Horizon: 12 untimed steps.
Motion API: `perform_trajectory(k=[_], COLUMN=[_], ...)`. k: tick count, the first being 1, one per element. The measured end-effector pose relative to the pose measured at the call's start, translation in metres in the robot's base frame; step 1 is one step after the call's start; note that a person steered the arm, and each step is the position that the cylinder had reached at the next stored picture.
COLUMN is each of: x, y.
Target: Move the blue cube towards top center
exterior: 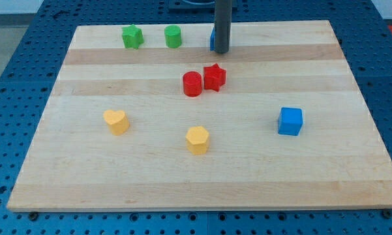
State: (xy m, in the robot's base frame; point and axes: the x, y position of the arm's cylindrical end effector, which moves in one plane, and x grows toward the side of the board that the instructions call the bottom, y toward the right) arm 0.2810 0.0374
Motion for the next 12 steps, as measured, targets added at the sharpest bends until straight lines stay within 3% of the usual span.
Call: perform_trajectory(k=[4, 5, 6, 8, 10, 12], x=[-0.009, 0.002, 0.033, 0.111, 0.174, 0.252], y=[0.0, 0.039, 0.081, 0.08, 0.031, 0.044])
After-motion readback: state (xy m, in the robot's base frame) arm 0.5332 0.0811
